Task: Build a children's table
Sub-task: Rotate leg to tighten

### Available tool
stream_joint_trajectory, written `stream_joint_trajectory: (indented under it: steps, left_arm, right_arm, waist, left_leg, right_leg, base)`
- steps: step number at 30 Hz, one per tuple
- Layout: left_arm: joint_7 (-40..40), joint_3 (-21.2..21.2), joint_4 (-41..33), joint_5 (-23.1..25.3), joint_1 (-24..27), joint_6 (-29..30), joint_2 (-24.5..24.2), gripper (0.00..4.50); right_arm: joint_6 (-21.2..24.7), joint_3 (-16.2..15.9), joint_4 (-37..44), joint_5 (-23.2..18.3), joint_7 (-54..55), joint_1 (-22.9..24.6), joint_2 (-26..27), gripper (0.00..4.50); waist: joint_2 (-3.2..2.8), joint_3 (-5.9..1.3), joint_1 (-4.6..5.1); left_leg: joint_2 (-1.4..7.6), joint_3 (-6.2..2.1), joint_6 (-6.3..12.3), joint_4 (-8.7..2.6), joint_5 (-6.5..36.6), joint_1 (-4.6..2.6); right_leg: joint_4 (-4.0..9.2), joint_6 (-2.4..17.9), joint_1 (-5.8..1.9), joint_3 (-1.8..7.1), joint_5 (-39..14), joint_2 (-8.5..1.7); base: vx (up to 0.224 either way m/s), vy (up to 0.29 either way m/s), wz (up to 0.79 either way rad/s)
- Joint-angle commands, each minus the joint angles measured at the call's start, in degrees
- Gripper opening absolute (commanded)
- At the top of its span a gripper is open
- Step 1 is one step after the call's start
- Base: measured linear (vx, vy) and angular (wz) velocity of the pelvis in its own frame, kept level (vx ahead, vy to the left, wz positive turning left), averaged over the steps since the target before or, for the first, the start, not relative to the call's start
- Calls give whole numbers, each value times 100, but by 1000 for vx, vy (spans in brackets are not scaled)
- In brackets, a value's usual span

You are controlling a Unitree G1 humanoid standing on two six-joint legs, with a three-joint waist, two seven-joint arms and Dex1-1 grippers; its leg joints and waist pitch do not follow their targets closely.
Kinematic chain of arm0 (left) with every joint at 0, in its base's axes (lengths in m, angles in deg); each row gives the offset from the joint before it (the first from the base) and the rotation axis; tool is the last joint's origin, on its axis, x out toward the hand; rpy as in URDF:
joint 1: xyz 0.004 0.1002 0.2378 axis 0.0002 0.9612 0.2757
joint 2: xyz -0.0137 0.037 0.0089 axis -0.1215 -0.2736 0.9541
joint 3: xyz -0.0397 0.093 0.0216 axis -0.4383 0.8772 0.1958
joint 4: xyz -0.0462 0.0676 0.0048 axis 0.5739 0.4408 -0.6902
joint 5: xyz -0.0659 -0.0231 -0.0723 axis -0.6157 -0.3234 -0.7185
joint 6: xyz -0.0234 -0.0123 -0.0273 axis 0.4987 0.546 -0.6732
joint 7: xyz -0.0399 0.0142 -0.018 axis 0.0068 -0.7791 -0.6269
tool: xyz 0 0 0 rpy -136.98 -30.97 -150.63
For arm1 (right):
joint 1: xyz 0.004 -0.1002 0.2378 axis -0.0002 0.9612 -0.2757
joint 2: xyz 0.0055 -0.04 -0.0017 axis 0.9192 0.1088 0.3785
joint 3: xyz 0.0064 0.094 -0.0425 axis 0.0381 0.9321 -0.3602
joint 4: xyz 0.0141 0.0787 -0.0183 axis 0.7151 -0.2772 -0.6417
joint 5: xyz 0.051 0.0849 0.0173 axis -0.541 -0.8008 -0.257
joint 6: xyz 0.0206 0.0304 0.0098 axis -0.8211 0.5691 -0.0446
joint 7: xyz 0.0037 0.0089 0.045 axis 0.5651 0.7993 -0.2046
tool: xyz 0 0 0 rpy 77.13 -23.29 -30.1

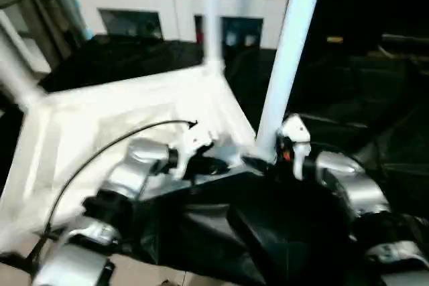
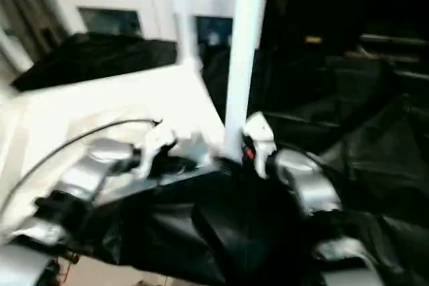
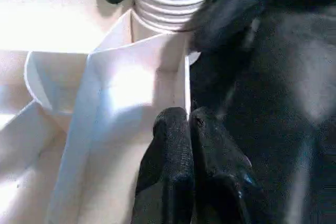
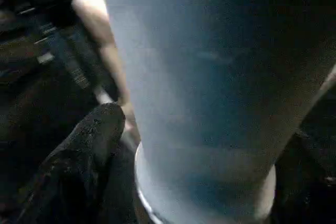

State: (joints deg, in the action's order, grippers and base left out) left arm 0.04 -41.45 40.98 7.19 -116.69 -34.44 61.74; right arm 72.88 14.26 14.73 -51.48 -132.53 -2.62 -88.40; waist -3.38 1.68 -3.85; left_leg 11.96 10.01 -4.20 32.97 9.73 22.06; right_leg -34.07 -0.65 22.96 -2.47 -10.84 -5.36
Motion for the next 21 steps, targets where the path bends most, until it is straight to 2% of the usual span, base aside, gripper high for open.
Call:
stream_joint_trajectory:
  steps: [1,2,3,4,6,10,14,17,20,21]
  left_arm:
    - [-460,319,-264,-58,65,-21,28,0]
    - [-460,319,-264,-58,65,-21,28,0]
    - [-684,365,-378,-104,108,29,-130,0]
    - [-738,375,-410,-122,115,49,-171,0]
    - [-842,392,-473,-157,128,100,-254,0]
    - [-989,386,-531,-178,133,161,-361,0]
    - [-993,377,-538,-169,143,175,-379,0]
    - [-729,328,-539,-157,160,188,-281,0]
    - [-444,252,-456,-143,127,165,-160,0]
    - [-186,170,-363,-132,83,110,-45,0]
  right_arm:
    - [191,-384,142,-67,-550,86,-59,394]
    - [191,-384,142,-67,-550,86,-59,394]
    - [261,-439,198,-107,-826,67,-218,394]
    - [278,-454,211,-117,-887,60,-255,394]
    - [321,-486,237,-135,-1013,45,-325,394]
    - [369,-548,261,-103,-1159,0,-374,348]
    - [390,-598,294,-91,-1140,5,-326,313]
    - [392,-618,348,-98,-989,98,-249,286]
    - [332,-555,312,-64,-752,151,-155,277]
    - [250,-471,207,-6,-442,160,-34,276]
  waist:
    - [45,-307,-14]
    - [23,-302,-10]
    - [58,-293,-9]
    - [44,-298,-11]
    - [54,-291,-5]
    - [65,-297,-10]
    - [69,-316,-16]
    - [68,-320,-17]
    - [61,-315,-17]
    - [69,-291,-18]
  left_leg:
    - [94,40,476,-356,1270,-113]
    - [103,39,410,-370,1379,-117]
    - [105,41,377,-377,1432,-122]
    - [103,34,339,-381,1468,-114]
    - [96,37,319,-382,1485,-117]
    - [90,44,316,-371,1372,-110]
    - [85,39,359,-351,1154,-103]
    - [80,43,398,-340,1088,-97]
    - [82,47,385,-341,1152,-104]
    - [79,45,306,-363,1337,-110]
  right_leg:
    - [321,1640,-301,93,-324,-174]
    - [327,1618,-282,103,-509,-182]
    - [342,1601,-284,106,-592,-177]
    - [336,1578,-289,112,-679,-186]
    - [343,1543,-275,116,-763,-181]
    - [339,1543,-268,123,-760,-190]
    - [307,1572,-275,115,-480,-181]
    - [298,1590,-285,113,-375,-183]
    - [307,1587,-272,115,-448,-182]
    - [347,1517,-261,118,-799,-189]
  base:
    - [0,0,0]
    - [0,0,0]
    - [0,0,0]
    - [0,0,0]
    - [0,0,0]
    - [0,0,0]
    - [0,0,0]
    - [0,0,0]
    - [0,0,0]
    - [0,0,0]
